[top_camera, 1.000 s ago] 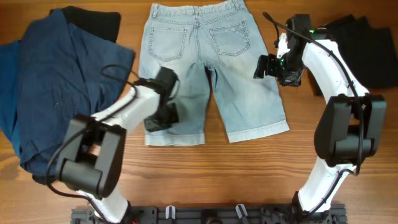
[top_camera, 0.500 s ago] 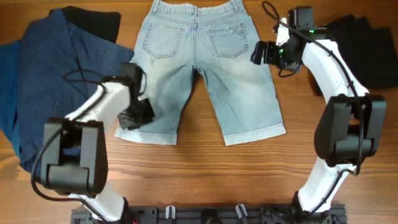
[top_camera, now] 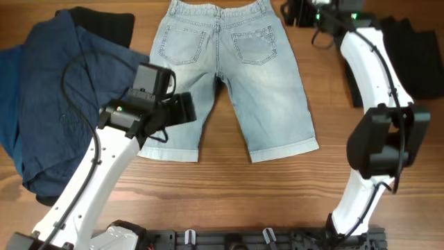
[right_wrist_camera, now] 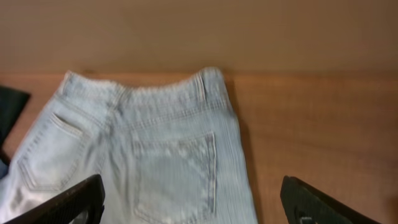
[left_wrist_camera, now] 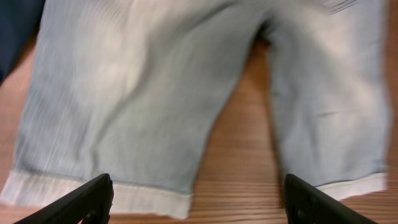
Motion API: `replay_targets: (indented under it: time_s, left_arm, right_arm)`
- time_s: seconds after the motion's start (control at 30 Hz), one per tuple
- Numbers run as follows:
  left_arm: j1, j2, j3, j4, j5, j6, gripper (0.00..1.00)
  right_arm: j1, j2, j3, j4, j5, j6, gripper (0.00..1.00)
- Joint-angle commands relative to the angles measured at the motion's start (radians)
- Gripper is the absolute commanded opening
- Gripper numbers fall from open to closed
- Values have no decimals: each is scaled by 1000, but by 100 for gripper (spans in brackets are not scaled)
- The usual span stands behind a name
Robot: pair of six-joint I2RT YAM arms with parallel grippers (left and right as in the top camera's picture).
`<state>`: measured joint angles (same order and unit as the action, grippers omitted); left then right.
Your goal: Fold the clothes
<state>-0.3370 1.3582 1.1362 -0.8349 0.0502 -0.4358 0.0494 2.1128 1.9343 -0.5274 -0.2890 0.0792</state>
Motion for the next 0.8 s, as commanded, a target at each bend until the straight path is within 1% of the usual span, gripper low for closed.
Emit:
replay_targets:
  time_s: [0.0,0.07,0.13,0.3,0.5,0.67,0.77]
  left_arm:
    - [-51,-10,82,13,-7,-16,86]
    - [-69,-9,89,13,-7,-17,86]
    - [-95,-5,89,0,-12,-17,85]
    - [-149,14,89,-7,-48,-17,86]
    - [-163,33,89,-15,-48,-17,86]
    - [-163,52,89,-14,-48,-17,86]
    - [-163,73,89,-15,-48,-17,86]
  right_arm:
    - [7,114,216,-66,-25,-39,91]
    - [8,173,289,-65,-31,-37,91]
    - [8,256,341,-23,-73,-37,90]
    - [14,399,343,121,-140,64,88]
    - [50,513,343,248,-179,134,86]
    - [59,583,343,285,-170,166,83]
    - [58,614,343,288,-126,164,83]
